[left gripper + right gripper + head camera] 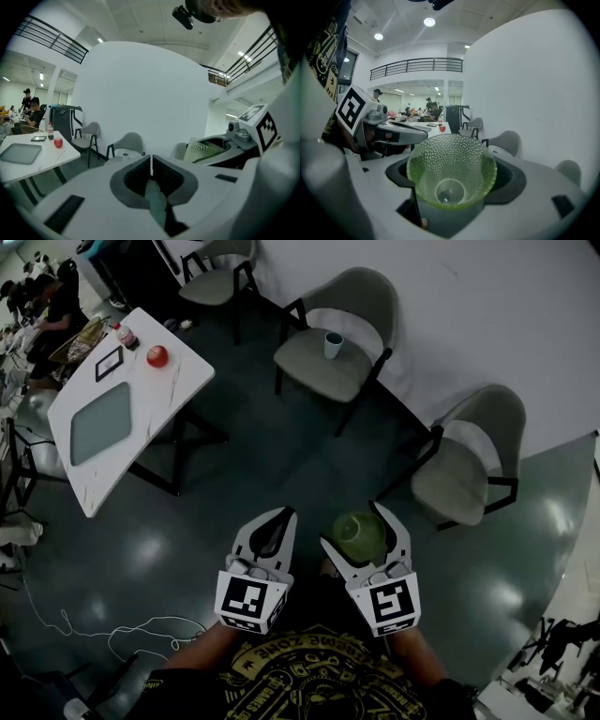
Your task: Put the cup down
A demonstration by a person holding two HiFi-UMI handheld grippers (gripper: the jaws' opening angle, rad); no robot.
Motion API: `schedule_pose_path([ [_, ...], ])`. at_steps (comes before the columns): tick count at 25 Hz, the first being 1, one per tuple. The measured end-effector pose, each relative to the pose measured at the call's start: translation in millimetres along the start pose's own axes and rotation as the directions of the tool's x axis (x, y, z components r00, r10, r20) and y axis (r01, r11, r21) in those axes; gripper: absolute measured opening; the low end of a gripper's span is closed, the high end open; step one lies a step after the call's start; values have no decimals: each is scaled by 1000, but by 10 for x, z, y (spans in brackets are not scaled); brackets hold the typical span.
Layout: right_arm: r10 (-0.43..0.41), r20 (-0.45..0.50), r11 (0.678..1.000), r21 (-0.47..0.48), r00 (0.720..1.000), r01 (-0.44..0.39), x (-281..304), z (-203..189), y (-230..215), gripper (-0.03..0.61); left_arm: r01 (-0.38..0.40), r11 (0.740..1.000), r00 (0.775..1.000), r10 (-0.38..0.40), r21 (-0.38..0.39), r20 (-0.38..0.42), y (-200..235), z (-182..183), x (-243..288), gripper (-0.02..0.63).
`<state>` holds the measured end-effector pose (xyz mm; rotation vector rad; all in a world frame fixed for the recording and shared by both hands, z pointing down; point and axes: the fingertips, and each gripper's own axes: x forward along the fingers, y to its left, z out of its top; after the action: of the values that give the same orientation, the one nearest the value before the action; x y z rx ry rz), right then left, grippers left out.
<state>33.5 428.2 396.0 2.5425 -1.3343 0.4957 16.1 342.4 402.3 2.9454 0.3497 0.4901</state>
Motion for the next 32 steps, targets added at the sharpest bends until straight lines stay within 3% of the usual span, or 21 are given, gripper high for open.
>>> schedule_pose_path([
  [20,88,19,994,-64,996,-87,798,507,740,400,-108,993,993,110,-42,37,1068,63,-513,26],
  [32,216,26,971,-114,976,-212,1284,761,1084,400,-249,964,964,256,-93,72,1649,127,-802,25],
])
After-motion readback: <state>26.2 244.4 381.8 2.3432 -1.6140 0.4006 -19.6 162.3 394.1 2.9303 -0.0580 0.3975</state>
